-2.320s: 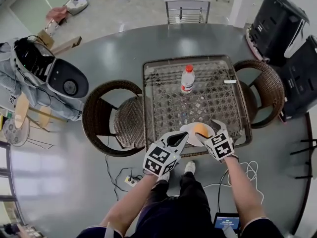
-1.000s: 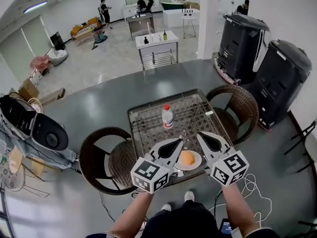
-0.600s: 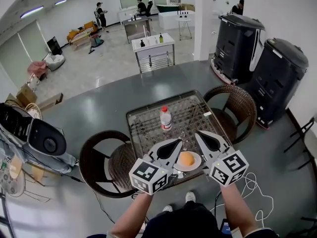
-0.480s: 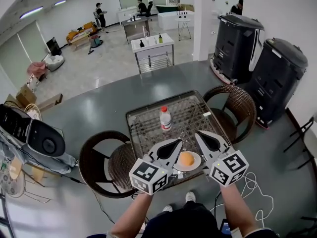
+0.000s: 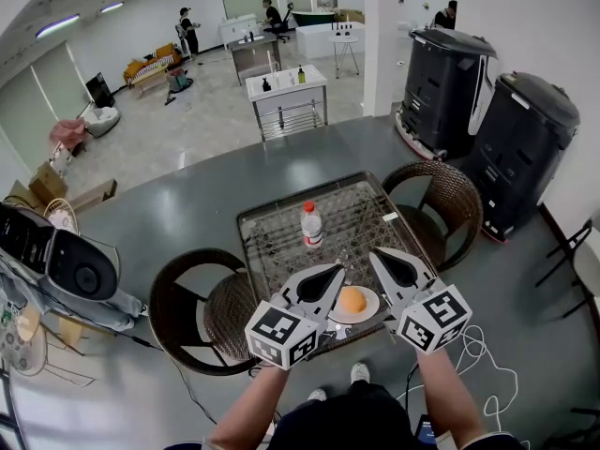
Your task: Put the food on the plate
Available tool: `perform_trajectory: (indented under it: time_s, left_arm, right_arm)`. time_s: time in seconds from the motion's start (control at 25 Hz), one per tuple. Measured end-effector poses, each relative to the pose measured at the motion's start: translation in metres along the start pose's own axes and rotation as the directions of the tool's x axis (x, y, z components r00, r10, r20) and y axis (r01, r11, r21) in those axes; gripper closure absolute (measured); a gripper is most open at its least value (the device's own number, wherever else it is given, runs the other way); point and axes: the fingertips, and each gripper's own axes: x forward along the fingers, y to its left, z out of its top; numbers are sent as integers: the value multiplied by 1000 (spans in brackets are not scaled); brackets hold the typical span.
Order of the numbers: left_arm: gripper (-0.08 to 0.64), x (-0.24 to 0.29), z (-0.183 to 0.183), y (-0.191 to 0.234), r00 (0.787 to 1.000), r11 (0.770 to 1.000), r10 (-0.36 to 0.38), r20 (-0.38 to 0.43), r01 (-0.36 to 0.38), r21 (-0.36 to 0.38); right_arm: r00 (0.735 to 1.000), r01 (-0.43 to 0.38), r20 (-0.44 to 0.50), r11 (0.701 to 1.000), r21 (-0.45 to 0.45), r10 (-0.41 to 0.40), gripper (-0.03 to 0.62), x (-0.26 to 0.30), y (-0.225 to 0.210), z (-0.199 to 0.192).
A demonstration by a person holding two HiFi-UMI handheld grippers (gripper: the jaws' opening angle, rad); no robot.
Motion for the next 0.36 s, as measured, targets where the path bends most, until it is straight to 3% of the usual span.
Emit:
perform_trajectory:
  time_s: [0.36]
  left_arm:
    - [552, -2, -1, -2, 1000, 1000, 1, 1, -1, -3]
  right_arm:
    - [1000, -1, 14, 1000, 6, 1, 588, -1, 2, 2]
